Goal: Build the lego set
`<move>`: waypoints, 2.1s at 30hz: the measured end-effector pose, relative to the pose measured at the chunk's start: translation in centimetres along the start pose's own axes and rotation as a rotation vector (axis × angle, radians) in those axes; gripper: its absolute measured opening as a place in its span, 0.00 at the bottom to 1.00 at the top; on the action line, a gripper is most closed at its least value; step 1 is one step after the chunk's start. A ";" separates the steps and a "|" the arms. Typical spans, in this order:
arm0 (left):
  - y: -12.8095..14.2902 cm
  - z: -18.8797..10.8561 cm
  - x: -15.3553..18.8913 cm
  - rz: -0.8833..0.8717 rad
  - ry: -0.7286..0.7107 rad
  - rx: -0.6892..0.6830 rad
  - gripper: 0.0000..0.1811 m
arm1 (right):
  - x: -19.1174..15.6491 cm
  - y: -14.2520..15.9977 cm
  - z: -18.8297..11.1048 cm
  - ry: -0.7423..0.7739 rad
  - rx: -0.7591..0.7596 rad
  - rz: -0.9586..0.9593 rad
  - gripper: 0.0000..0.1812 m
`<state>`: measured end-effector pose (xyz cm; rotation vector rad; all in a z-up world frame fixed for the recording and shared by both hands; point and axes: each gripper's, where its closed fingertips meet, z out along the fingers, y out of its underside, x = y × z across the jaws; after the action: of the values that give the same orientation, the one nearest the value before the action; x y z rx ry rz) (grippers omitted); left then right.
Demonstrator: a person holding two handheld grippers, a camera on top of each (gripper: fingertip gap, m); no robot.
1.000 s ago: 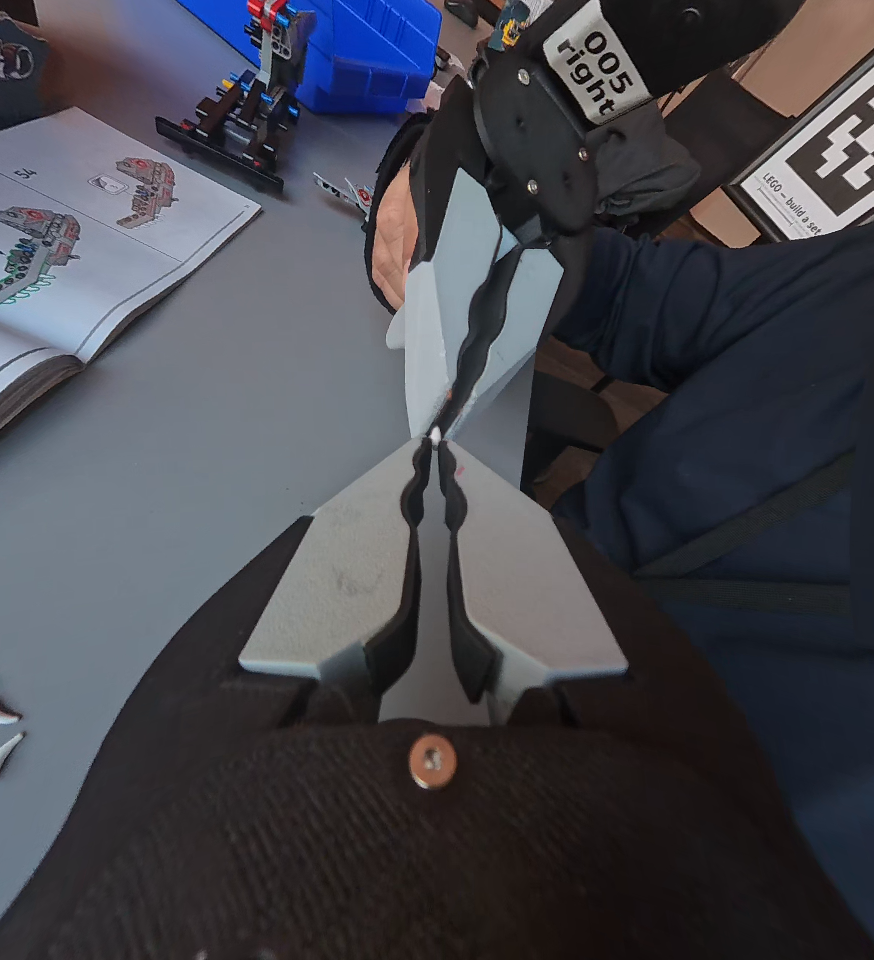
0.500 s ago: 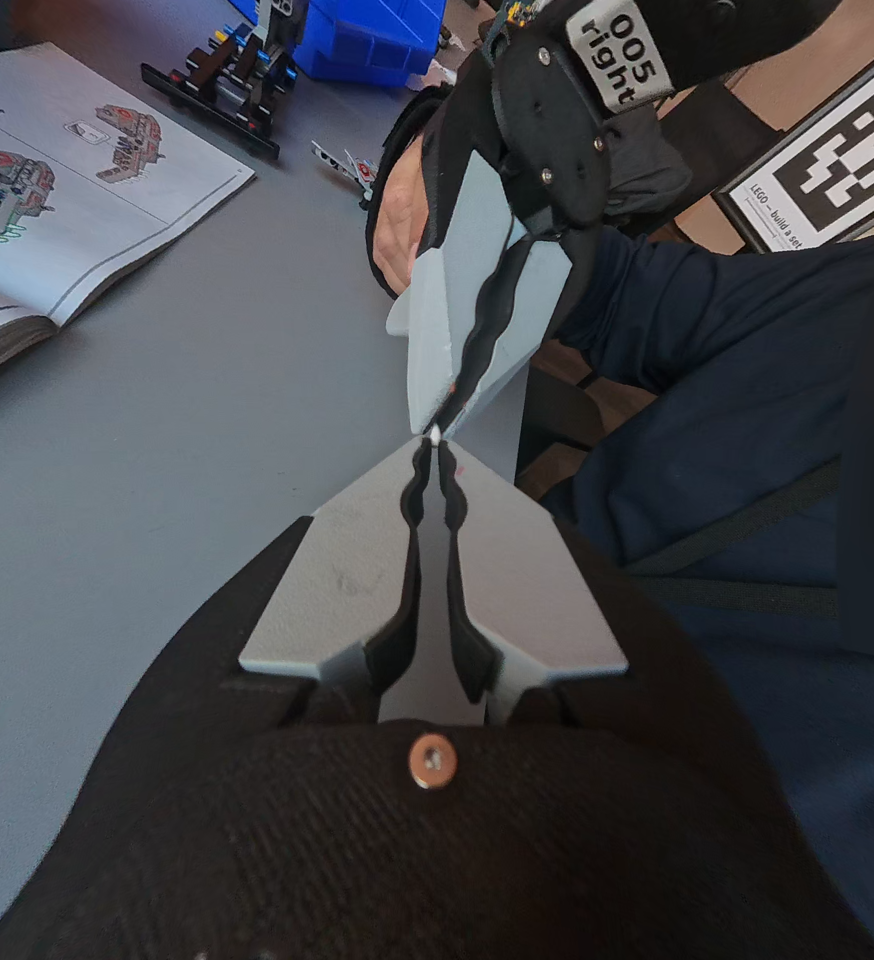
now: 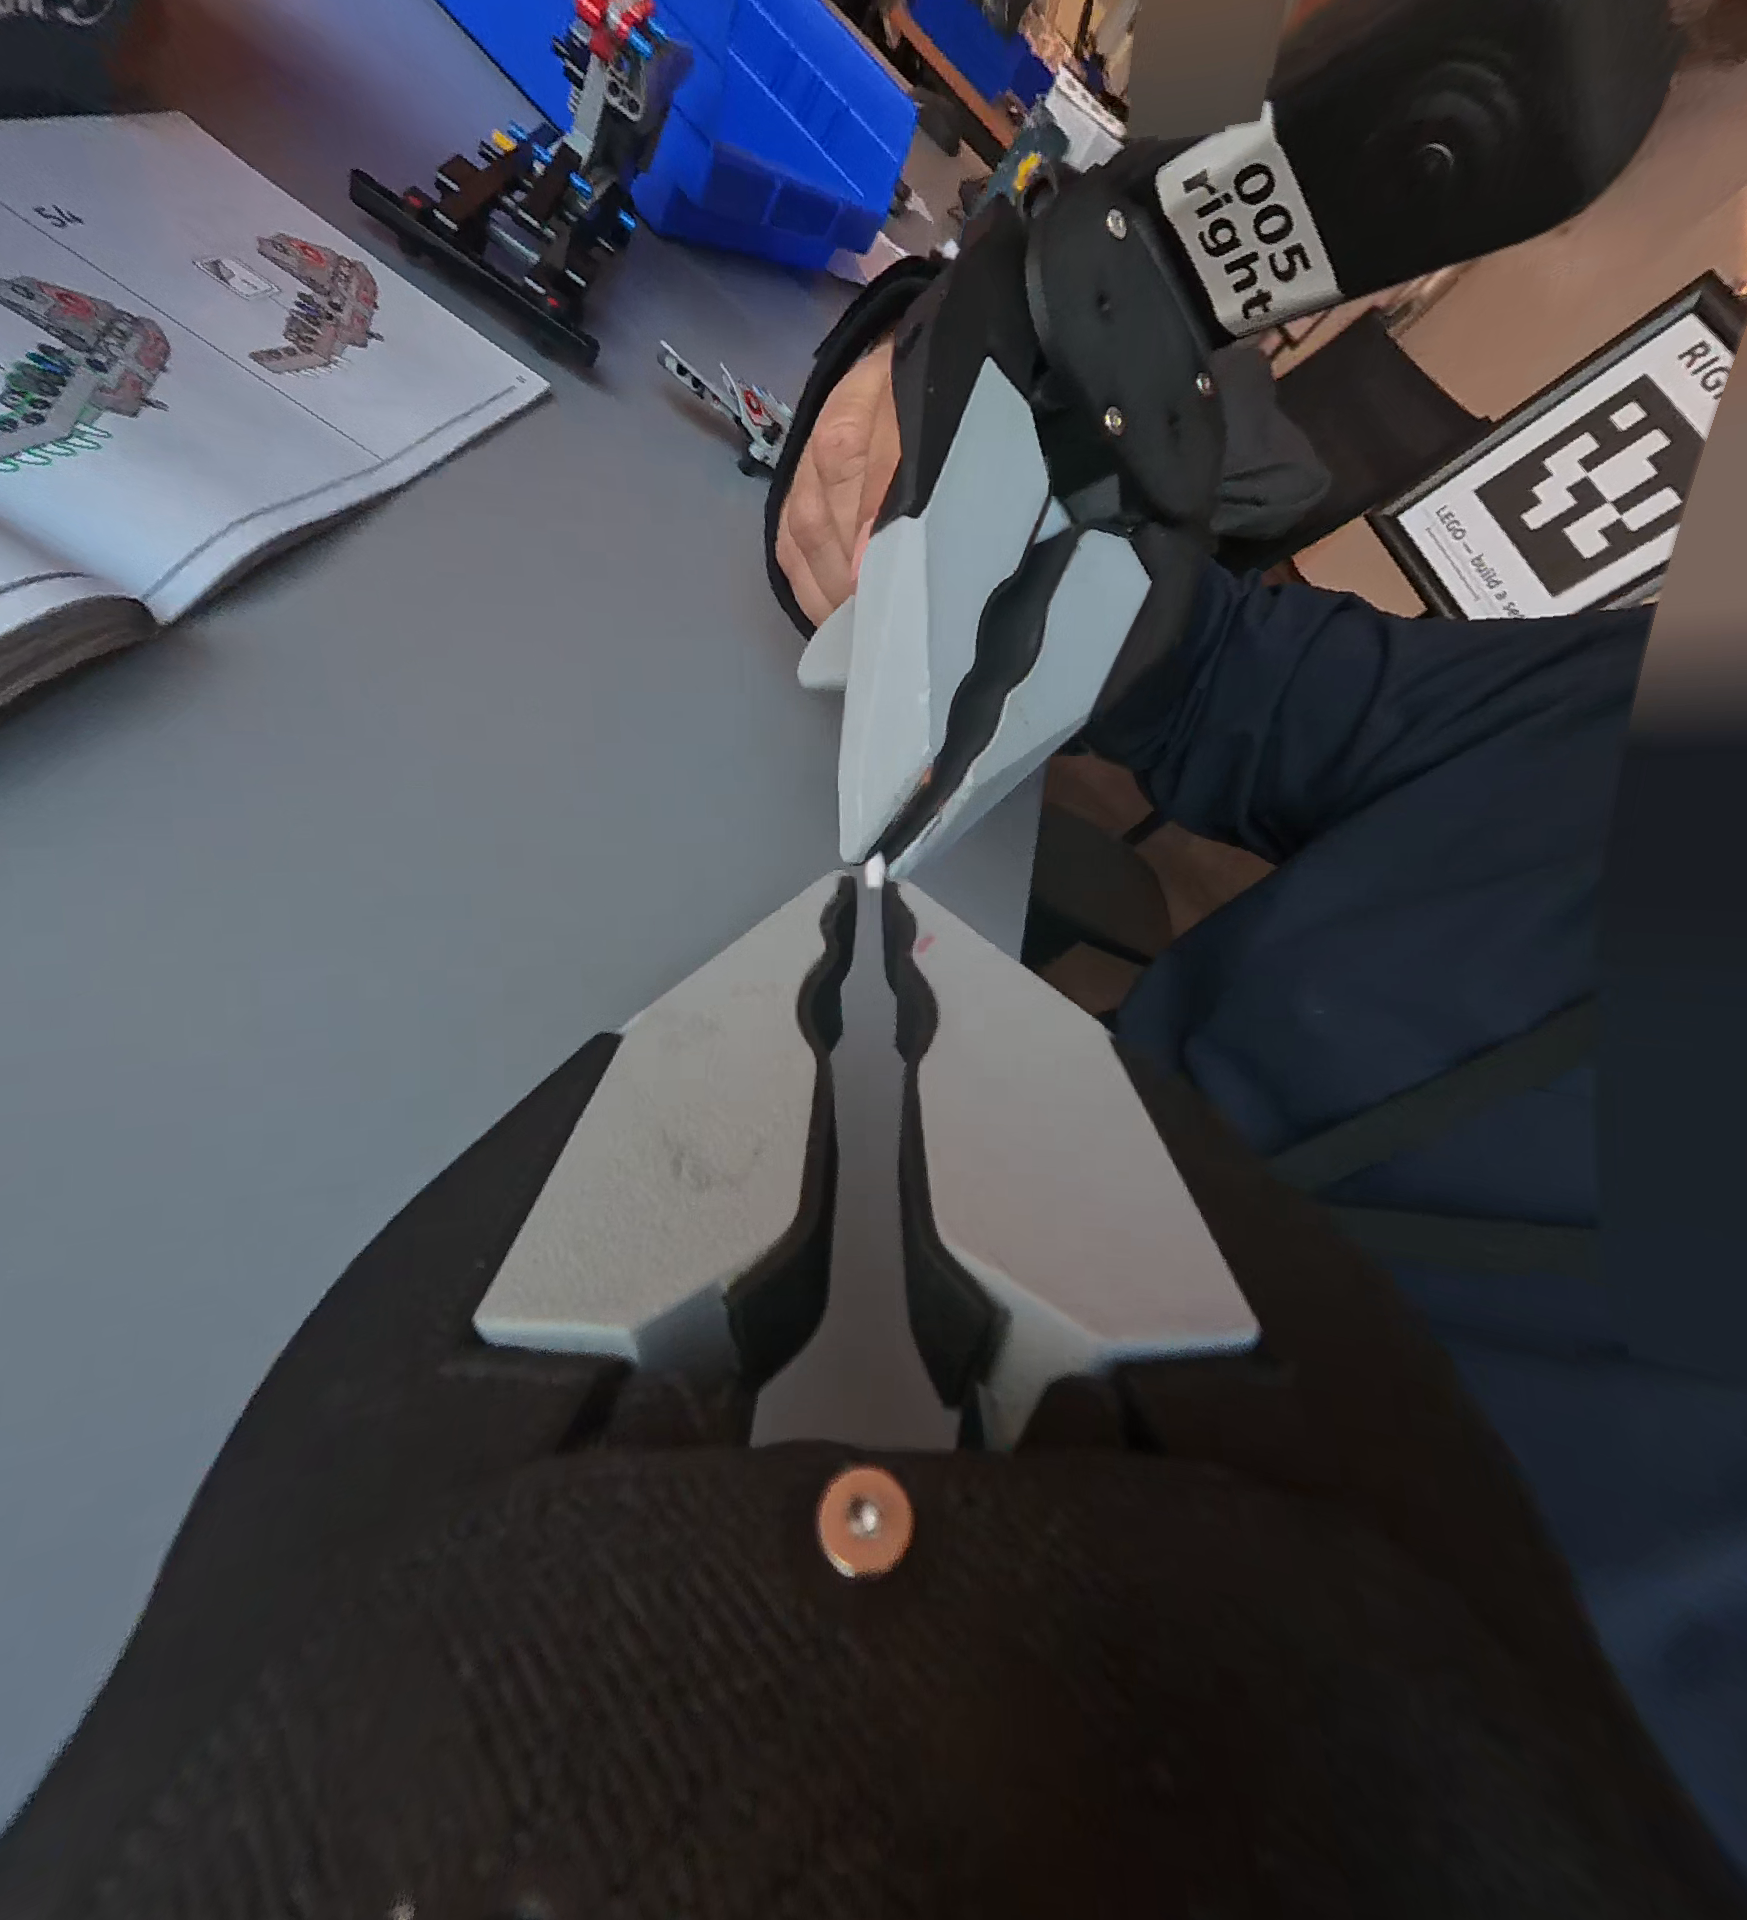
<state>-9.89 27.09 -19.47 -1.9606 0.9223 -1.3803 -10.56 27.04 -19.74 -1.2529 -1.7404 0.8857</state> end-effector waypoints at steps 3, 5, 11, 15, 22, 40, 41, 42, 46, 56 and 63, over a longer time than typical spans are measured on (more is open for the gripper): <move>-0.3 -0.3 0.0 0.086 -0.056 0.024 0.04 | 0.3 0.2 0.1 -0.020 0.005 0.093 0.00; 0.0 -0.4 -0.3 0.195 -0.146 0.007 0.06 | 0.3 0.4 0.3 -0.063 0.013 0.192 0.00; 0.6 -0.4 -0.7 0.435 -0.333 -0.033 0.06 | 0.0 0.1 0.5 -0.207 0.087 0.451 0.00; 0.6 -0.2 -0.5 0.546 -0.387 -0.035 0.03 | -0.2 0.1 0.5 -0.251 0.097 0.515 0.00; 1.1 0.2 -0.6 0.681 -0.454 -0.081 0.00 | -0.6 0.4 0.6 -0.315 0.088 0.592 0.00; 0.5 0.3 -0.8 0.775 -0.567 -0.042 0.00 | -0.1 0.2 0.4 -0.332 0.129 0.675 0.00; 0.4 0.3 -0.8 0.780 -0.573 -0.032 0.00 | -0.1 0.0 0.4 -0.336 0.139 0.683 0.00; 0.3 0.2 -0.7 0.790 -0.581 -0.018 0.00 | 0.0 -0.1 0.3 -0.342 0.151 0.695 0.00; 0.1 0.0 -0.6 0.827 -0.630 -0.005 0.00 | 0.1 -0.3 0.3 -0.346 0.169 0.723 0.00; -0.3 -0.1 -1.1 0.861 -0.715 -0.004 0.00 | 0.6 -0.3 0.4 -0.318 0.184 0.743 0.00; -0.6 -0.1 -1.3 0.861 -0.735 0.011 0.00 | 1.0 -0.2 0.4 -0.298 0.191 0.740 0.00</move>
<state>-10.17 28.47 -19.74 -1.5372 1.1448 -0.1571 -11.16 27.86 -19.50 -1.7278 -1.3453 1.6898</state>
